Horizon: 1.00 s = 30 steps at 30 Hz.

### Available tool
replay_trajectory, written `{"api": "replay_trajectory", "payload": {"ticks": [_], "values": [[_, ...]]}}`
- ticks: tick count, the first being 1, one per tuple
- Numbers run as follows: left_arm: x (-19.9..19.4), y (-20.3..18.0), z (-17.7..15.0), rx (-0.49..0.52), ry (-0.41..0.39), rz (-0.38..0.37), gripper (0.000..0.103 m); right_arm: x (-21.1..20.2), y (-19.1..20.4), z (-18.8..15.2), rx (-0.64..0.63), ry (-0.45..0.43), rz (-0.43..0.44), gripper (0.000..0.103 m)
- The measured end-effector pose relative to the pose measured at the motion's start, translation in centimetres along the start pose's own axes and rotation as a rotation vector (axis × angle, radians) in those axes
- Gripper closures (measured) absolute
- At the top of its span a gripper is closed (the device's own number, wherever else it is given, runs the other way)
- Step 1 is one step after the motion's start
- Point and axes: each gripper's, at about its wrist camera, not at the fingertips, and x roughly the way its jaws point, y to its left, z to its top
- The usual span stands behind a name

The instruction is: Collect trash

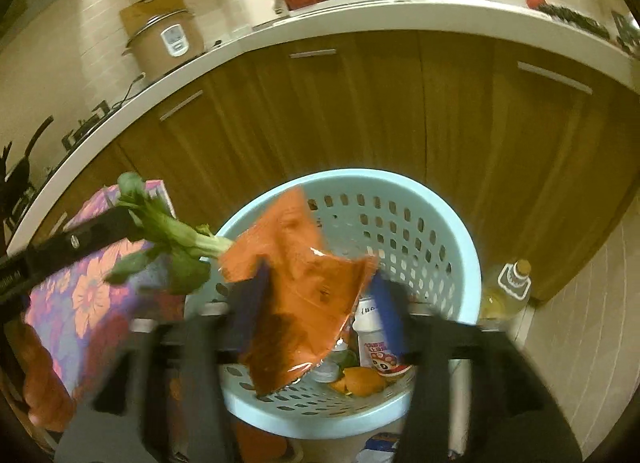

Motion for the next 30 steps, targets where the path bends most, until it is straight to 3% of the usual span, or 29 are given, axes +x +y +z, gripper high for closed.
{"api": "replay_trajectory", "payload": {"ticks": [3, 5, 14, 16, 18, 26, 30], "values": [[-0.3, -0.3, -0.2, 0.014, 0.002, -0.005, 0.074, -0.2, -0.1, -0.1, 0.001, -0.006, -0.002, 0.038], [-1.1, -0.4, -0.4, 0.018, -0.012, -0.001, 0.065, -0.3, -0.1, -0.3, 0.007, -0.003, 0.009, 0.038], [-6.2, 0.8, -1.5, 0.018, -0.078, 0.038, 0.056, -3.6, 3.1, -1.3, -0.05, -0.067, 0.052, 0.038], [-8.0, 1.4, -2.3, 0.018, -0.109, 0.083, 0.045, -4.6, 4.4, -1.7, -0.065, -0.093, 0.07, 0.038], [-10.0, 1.9, -3.1, 0.033, -0.15, 0.123, 0.042, -5.3, 5.7, -2.2, -0.077, -0.107, 0.087, 0.038], [-14.5, 3.0, -4.7, 0.073, -0.257, 0.264, 0.039, -8.3, 10.4, -3.1, -0.152, -0.162, 0.092, 0.038], [-15.3, 3.2, -5.2, 0.077, -0.283, 0.275, 0.037, -9.7, 12.0, -3.2, -0.18, -0.187, 0.092, 0.038]]}}
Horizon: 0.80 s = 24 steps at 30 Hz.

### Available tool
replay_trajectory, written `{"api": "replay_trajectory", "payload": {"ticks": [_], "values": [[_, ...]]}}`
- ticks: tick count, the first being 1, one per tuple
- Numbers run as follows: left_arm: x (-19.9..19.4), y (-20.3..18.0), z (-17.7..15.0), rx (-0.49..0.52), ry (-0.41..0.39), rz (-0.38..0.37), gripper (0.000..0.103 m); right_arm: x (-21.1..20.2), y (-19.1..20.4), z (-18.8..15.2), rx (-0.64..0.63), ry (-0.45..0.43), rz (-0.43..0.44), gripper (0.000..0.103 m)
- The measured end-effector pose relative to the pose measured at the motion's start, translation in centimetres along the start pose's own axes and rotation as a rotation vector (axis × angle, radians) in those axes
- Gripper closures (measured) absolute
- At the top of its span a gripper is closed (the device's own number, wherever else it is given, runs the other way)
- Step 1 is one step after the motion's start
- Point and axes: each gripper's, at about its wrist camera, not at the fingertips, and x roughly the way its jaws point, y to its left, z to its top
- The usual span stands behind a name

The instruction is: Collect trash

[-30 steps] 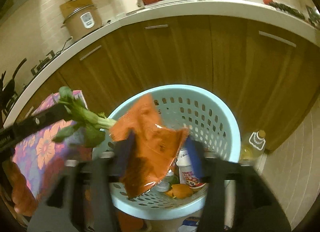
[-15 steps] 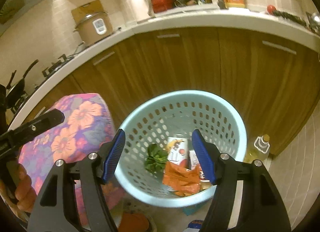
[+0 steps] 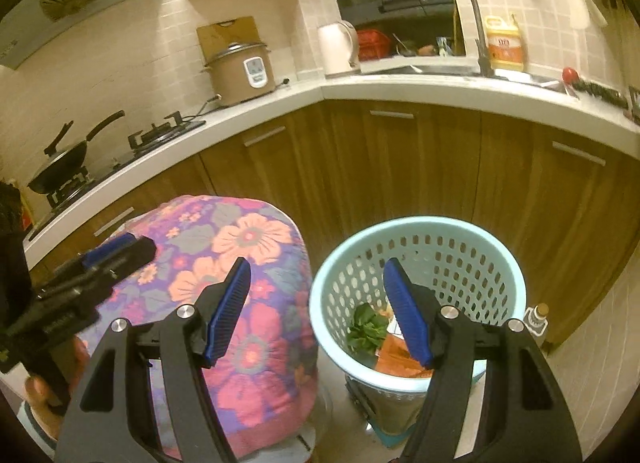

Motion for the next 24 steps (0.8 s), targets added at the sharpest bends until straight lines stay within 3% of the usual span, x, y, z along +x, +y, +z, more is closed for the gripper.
{"api": "replay_trajectory", "payload": {"ticks": [9, 16, 24], "values": [[-1.4, 0.3, -0.4, 0.009, -0.031, 0.028, 0.036, -1.4, 2.6, 0.4, -0.051, -0.031, 0.01, 0.038], [-3.6, 1.4, -0.6, 0.026, -0.096, 0.134, 0.022, -2.0, 3.7, 0.1, -0.06, -0.051, 0.014, 0.037], [-4.6, 3.3, -1.4, -0.01, -0.143, 0.212, 0.016, -1.8, 5.8, -1.0, -0.123, -0.065, -0.045, 0.031]]}}
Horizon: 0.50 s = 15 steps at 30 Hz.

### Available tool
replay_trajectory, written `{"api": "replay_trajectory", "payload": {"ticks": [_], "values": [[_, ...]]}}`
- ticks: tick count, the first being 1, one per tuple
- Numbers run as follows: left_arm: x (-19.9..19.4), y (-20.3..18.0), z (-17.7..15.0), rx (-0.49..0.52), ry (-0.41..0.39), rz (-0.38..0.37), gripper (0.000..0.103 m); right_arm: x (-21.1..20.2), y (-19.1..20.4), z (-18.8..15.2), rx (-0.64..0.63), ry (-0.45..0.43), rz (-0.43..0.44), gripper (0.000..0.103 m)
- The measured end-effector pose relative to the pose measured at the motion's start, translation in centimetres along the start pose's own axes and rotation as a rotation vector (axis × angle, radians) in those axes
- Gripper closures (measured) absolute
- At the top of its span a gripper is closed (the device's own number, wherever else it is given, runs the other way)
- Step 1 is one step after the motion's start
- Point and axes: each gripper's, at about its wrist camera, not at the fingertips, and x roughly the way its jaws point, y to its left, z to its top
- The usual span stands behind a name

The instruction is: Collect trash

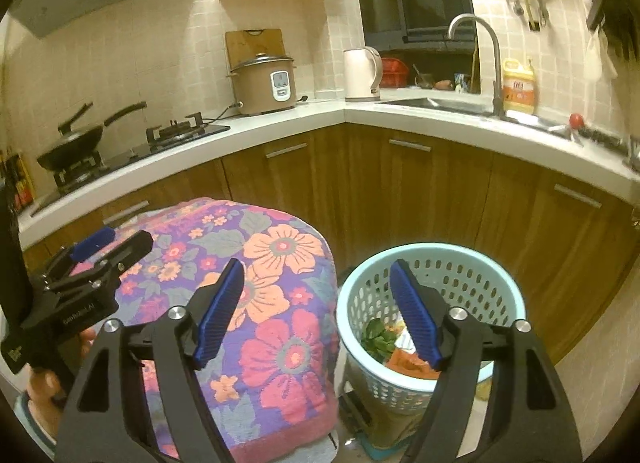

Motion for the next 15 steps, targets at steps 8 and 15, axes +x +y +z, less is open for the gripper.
{"api": "replay_trajectory", "payload": {"ticks": [8, 15], "values": [[0.1, 1.4, -0.9, -0.001, 0.038, 0.014, 0.016, 0.5, 2.5, -0.6, -0.058, -0.001, -0.004, 0.019], [0.5, 1.2, -1.1, 0.004, 0.047, 0.049, 0.014, 0.2, 3.4, -0.8, -0.061, -0.005, 0.005, 0.016]]}}
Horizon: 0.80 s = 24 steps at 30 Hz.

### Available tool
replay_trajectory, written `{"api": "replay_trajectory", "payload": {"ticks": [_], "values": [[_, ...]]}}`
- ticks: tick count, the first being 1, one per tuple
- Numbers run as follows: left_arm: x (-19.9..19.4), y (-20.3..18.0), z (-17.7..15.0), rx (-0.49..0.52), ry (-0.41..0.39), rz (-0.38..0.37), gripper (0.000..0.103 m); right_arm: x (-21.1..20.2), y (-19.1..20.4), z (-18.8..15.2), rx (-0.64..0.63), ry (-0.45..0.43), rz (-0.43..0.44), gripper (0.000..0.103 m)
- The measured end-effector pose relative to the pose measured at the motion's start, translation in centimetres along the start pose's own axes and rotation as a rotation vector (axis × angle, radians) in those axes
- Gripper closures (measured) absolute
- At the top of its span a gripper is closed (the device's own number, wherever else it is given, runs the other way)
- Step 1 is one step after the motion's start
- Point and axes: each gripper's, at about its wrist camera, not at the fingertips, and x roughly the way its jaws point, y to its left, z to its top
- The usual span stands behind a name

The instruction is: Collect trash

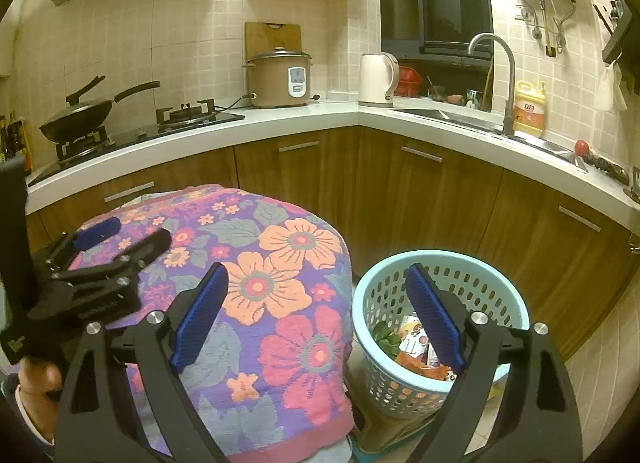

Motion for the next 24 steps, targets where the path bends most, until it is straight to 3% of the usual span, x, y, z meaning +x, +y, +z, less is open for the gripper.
{"api": "replay_trajectory", "payload": {"ticks": [6, 14, 24], "values": [[0.5, -0.7, -0.4, 0.037, 0.022, 0.028, 0.014, -0.1, 0.6, -0.2, 0.003, 0.002, -0.002, 0.015], [-0.3, -0.4, -0.2, 0.03, -0.011, 0.052, 0.014, -0.2, 1.2, -0.4, -0.013, -0.01, -0.042, 0.013], [-0.6, 0.1, 0.1, 0.004, -0.016, 0.037, 0.012, 0.3, 0.8, -0.6, 0.018, 0.009, -0.043, 0.013]]}}
